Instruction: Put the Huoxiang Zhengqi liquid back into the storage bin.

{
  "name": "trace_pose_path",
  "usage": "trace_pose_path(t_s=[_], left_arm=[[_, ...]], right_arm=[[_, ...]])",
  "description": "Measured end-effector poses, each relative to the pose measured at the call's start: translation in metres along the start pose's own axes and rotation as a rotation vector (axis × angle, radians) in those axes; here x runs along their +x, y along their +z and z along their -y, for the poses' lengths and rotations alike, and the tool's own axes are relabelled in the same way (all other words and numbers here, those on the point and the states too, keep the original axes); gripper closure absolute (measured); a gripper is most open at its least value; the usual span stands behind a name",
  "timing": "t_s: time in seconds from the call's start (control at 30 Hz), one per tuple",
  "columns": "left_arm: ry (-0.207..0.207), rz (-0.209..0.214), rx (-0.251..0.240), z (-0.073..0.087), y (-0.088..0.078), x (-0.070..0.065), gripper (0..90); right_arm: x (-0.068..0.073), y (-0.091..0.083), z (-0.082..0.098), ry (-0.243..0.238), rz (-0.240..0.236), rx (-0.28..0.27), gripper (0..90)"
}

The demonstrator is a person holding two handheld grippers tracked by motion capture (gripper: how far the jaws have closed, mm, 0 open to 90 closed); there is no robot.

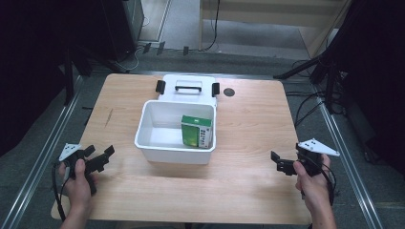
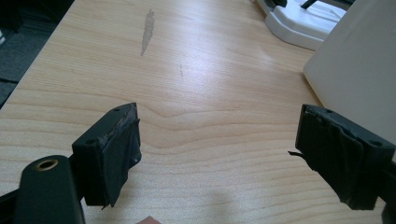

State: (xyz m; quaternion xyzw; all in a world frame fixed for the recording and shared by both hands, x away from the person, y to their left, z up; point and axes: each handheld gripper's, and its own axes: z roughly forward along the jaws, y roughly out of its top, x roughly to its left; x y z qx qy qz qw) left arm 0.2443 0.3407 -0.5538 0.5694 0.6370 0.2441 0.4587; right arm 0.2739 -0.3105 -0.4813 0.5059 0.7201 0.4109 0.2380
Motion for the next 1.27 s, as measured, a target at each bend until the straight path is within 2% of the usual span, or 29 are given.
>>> trace_pose_path(t_s=[0.13, 0.2, 0.23, 0.4, 0.43, 0.47, 0.6, 0.67, 0.77, 0.9, 1.03, 1.27], left_arm=[[0.002, 0.001, 0.001, 0.0, 0.0, 0.0, 15.1], [0.003, 0.001, 0.004, 0.0, 0.0, 0.0, 15.1], [0.007, 0.001, 0.006, 0.0, 0.001, 0.0, 15.1], [0.01, -0.003, 0.011, 0.0, 0.0, -0.001, 15.1], [0.008, -0.003, 0.008, 0.0, 0.001, -0.001, 15.1], [0.01, -0.005, 0.008, 0.0, 0.001, -0.001, 15.1], [0.011, -0.005, 0.009, 0.0, 0.001, -0.001, 15.1], [0.01, -0.002, 0.01, 0.0, 0.001, -0.001, 15.1], [0.011, 0.0, 0.009, -0.001, 0.001, -0.001, 15.1], [0.017, 0.0, 0.01, -0.001, 0.002, -0.002, 15.1], [0.02, 0.0, 0.014, -0.001, 0.001, -0.002, 15.1], [0.021, -0.002, 0.012, -0.001, 0.001, -0.002, 15.1]], right_arm=[[-0.007, -0.004, 0.022, 0.028, 0.006, -0.024, 0.0], [-0.009, -0.005, 0.027, 0.043, 0.011, -0.021, 0.0], [-0.012, -0.007, 0.038, 0.058, 0.027, -0.009, 0.0], [-0.019, -0.013, 0.055, 0.072, 0.038, -0.014, 0.0], [-0.023, -0.017, 0.063, 0.086, 0.041, -0.021, 0.0], [-0.023, -0.017, 0.063, 0.086, 0.041, -0.021, 0.0], [-0.034, -0.025, 0.082, 0.101, 0.058, -0.012, 0.0], [-0.037, -0.027, 0.087, 0.124, 0.059, -0.025, 0.0], [-0.037, -0.028, 0.09, 0.133, 0.057, -0.052, 0.0], [-0.034, -0.025, 0.09, 0.111, 0.061, -0.056, 0.0], [-0.034, -0.025, 0.091, 0.118, 0.068, -0.056, 0.0], [-0.032, -0.021, 0.09, 0.104, 0.088, -0.02, 0.0]])
